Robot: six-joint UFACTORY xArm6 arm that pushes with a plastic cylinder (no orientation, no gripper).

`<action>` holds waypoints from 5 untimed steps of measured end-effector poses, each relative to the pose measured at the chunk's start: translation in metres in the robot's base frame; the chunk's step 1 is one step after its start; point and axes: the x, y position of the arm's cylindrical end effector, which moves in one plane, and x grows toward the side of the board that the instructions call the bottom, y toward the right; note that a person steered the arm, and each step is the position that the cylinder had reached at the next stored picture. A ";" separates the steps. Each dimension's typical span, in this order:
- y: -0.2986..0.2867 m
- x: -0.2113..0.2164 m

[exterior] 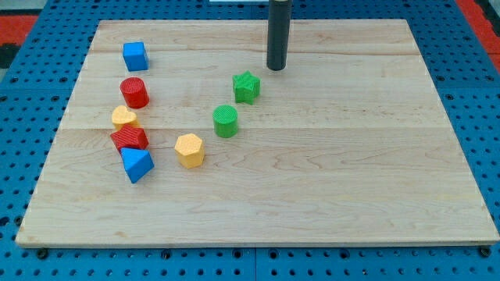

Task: Nudge the green star down a bit

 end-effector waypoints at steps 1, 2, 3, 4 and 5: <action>-0.073 0.008; -0.181 0.024; -0.237 0.016; -0.258 -0.012; -0.246 -0.033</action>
